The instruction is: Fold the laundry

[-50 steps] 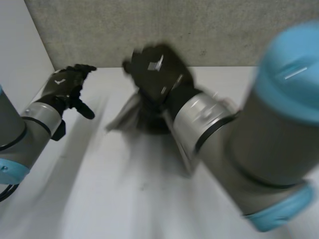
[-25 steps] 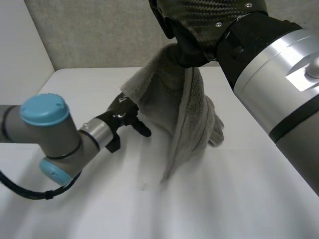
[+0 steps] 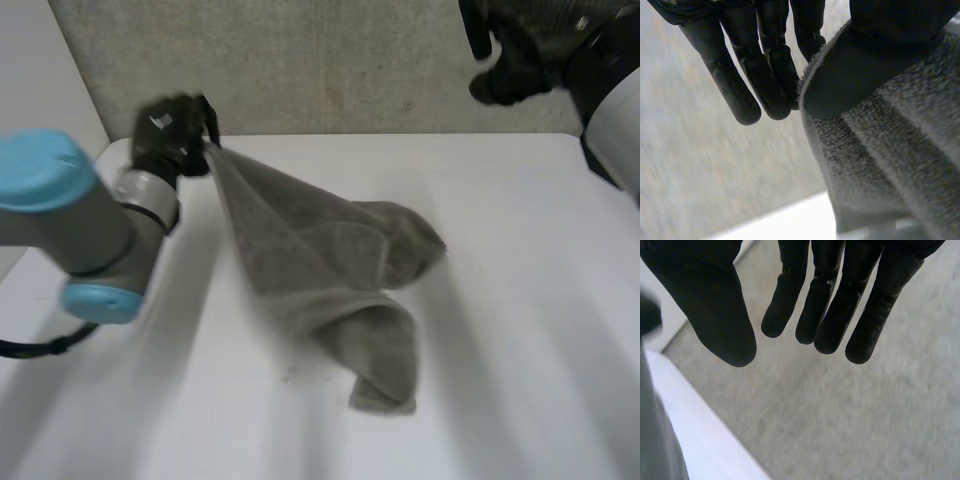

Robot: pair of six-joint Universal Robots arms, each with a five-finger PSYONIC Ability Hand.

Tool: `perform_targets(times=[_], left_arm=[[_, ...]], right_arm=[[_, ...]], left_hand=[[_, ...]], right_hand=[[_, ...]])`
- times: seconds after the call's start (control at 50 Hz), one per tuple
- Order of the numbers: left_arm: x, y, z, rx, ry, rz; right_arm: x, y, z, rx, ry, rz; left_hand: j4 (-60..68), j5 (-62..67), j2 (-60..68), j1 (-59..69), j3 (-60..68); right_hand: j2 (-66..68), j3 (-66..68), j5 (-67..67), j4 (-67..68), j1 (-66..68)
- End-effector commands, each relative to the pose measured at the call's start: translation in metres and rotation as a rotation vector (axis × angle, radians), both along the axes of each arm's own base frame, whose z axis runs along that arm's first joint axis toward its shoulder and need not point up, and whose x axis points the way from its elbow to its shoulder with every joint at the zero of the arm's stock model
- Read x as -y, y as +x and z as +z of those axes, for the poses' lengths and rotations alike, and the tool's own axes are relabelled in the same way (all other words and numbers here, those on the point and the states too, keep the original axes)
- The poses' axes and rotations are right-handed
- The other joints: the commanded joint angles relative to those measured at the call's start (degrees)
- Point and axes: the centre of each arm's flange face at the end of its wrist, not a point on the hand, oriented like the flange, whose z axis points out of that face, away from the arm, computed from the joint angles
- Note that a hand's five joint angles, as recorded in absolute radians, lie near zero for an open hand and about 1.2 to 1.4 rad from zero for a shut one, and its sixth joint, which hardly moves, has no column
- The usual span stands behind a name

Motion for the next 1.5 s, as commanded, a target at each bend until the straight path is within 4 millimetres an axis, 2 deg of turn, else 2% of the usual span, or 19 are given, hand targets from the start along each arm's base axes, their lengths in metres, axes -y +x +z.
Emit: perform_targets(times=[0.02, 0.1, 0.16, 0.18, 0.2, 0.24, 0.26, 0.3, 0.34, 0.52, 0.62, 0.7, 0.8, 0.94, 1.04, 1.4, 1.44, 1.48, 1.5], left_arm=[[-0.072, 0.023, 0.094, 0.069, -0.261, -0.033], [-0.085, 0.027, 0.092, 0.106, -0.265, -0.031], [-0.089, 0.028, 0.072, 0.181, -0.222, -0.026], [-0.092, 0.029, 0.058, 0.229, -0.194, -0.027], [-0.092, 0.029, 0.057, 0.229, -0.194, -0.027], [-0.092, 0.029, 0.031, 0.33, -0.158, -0.022], [-0.092, 0.029, 0.031, 0.33, -0.158, -0.022], [-0.091, 0.029, 0.022, 0.384, -0.152, -0.018], [-0.089, 0.028, 0.017, 0.47, -0.17, -0.001], [-0.086, 0.027, 0.025, 0.593, -0.234, 0.073], [-0.093, 0.007, 0.018, 0.647, -0.229, 0.065], [-0.098, -0.004, 0.008, 0.697, -0.226, 0.032], [-0.101, -0.014, -0.003, 0.779, -0.204, 0.03], [-0.104, -0.022, 0.016, 0.854, -0.182, 0.179], [-0.112, -0.034, 0.027, 0.867, -0.203, 0.176], [-0.126, -0.046, 0.026, 0.858, -0.219, 0.137], [-0.126, -0.046, 0.027, 0.857, -0.22, 0.138], [-0.126, -0.045, 0.028, 0.856, -0.221, 0.138], [-0.126, -0.045, 0.028, 0.856, -0.221, 0.138]], right_arm=[[0.068, -0.001, -0.061, -0.022, 0.194, -0.078], [0.079, 0.003, -0.082, -0.042, 0.251, -0.081], [0.083, 0.005, -0.1, -0.057, 0.305, -0.084], [0.083, 0.005, -0.107, -0.064, 0.326, -0.086], [0.083, 0.005, -0.107, -0.064, 0.326, -0.086], [0.07, 0.013, -0.118, -0.081, 0.366, -0.054], [0.07, 0.013, -0.118, -0.081, 0.366, -0.054], [0.049, 0.026, -0.13, -0.072, 0.421, -0.007], [0.04, 0.03, -0.134, -0.045, 0.457, 0.015], [0.005, 0.041, -0.145, 0.149, 0.688, 0.083], [-0.019, 0.052, -0.154, 0.289, 0.899, 0.127], [-0.026, 0.063, -0.168, 0.314, 0.981, 0.159], [-0.025, 0.076, -0.185, 0.311, 1.035, 0.159], [-0.027, 0.102, -0.21, 0.31, 1.099, 0.181], [-0.023, 0.116, -0.22, 0.381, 1.156, 0.183], [-0.015, 0.177, -0.26, 0.52, 1.248, 0.249], [-0.016, 0.181, -0.264, 0.521, 1.253, 0.256], [-0.019, 0.185, -0.269, 0.52, 1.264, 0.265], [-0.019, 0.185, -0.269, 0.52, 1.264, 0.265]], left_hand=[[10.6, 11.3, 10.5, 12.7, 10.6], [10.6, 11.3, 10.5, 12.7, 10.6], [10.6, 11.3, 10.5, 12.7, 10.6], [10.6, 11.3, 10.5, 12.7, 10.6], [10.6, 11.3, 10.5, 12.7, 10.6], [10.6, 11.3, 10.5, 12.7, 10.6], [10.6, 11.3, 10.5, 12.7, 10.6], [10.6, 11.3, 10.5, 12.7, 10.6], [10.6, 11.3, 10.5, 12.7, 10.6], [10.6, 11.3, 10.5, 12.7, 10.6], [10.6, 11.3, 10.5, 12.7, 10.6], [10.6, 11.3, 10.5, 12.7, 10.6], [10.6, 11.3, 10.5, 12.7, 10.6], [10.6, 11.3, 10.5, 12.7, 10.6], [10.6, 11.3, 10.5, 12.7, 10.6], [10.6, 11.3, 10.5, 12.7, 10.6], [10.6, 11.3, 10.5, 12.7, 10.6], [10.6, 11.3, 10.5, 12.7, 10.6], [10.6, 11.3, 10.5, 12.7, 10.6]], right_hand=[[12.7, 12.2, 34.1, 11.6, 22.8], [12.7, 12.2, 34.1, 11.6, 22.8], [12.7, 12.2, 34.1, 11.6, 22.8], [-4.4, -4.9, 17.0, -5.5, 5.7], [-4.6, -5.0, 16.8, -5.6, 5.6], [-33.2, -33.7, -11.8, -34.3, -23.1], [-33.3, -33.8, -11.9, -34.4, -23.2], [-50.2, -50.7, -28.8, -51.3, -40.1], [-57.0, -57.5, -35.6, -58.1, -46.9], [-57.3, -57.8, -35.9, -58.4, -47.2], [-57.3, -57.8, -35.9, -58.4, -47.2], [-57.3, -57.8, -35.9, -58.4, -47.2], [-57.3, -57.8, -35.9, -58.4, -47.2], [-57.3, -57.8, -35.9, -58.4, -47.2], [-57.3, -57.8, -35.9, -58.4, -47.2], [-52.7, -53.2, -31.3, -53.8, -42.6], [-49.0, -49.5, -27.6, -50.1, -38.9], [-22.7, -23.2, -1.3, -23.8, -12.6], [-22.6, -23.0, -1.2, -23.6, -12.5]])
